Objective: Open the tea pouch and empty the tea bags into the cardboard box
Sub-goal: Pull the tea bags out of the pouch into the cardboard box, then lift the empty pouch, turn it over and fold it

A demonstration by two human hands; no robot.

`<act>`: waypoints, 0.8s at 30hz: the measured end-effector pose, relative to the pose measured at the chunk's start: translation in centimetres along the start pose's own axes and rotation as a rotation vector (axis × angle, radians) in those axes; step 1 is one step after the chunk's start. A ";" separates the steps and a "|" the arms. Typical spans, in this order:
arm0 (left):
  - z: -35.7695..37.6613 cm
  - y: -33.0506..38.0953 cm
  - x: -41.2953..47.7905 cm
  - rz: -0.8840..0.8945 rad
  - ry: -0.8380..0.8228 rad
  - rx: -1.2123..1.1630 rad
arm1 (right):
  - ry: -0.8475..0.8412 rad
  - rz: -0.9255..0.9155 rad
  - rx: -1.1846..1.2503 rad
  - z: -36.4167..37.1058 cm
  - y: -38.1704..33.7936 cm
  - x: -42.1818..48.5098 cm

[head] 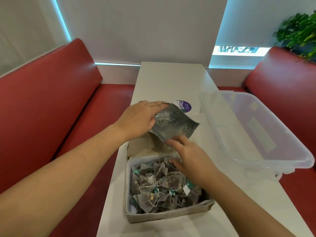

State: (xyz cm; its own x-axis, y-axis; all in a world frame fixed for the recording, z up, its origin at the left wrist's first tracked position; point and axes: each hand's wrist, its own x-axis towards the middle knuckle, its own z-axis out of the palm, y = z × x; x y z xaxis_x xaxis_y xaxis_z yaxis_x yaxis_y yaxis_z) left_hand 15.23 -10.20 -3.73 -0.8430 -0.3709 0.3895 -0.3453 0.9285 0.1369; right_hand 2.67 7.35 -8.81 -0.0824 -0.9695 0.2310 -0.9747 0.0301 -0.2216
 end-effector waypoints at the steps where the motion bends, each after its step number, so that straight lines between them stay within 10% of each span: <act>1: 0.0 0.0 -0.1 0.003 0.004 -0.005 | -0.015 0.002 0.016 0.5 0.3 0.3; 24: -3.6 -1.0 -0.8 -0.134 -0.019 -0.031 | 0.521 0.065 0.389 -3.2 0.9 5.3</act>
State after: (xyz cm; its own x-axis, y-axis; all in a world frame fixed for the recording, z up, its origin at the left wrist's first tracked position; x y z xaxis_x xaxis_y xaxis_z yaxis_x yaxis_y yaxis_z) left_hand 17.78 -10.72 -0.89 -0.7979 -0.4916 0.3488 -0.4427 0.8707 0.2144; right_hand 0.71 3.04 -4.78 -0.3244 -0.7204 0.6130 -0.8261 -0.0999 -0.5546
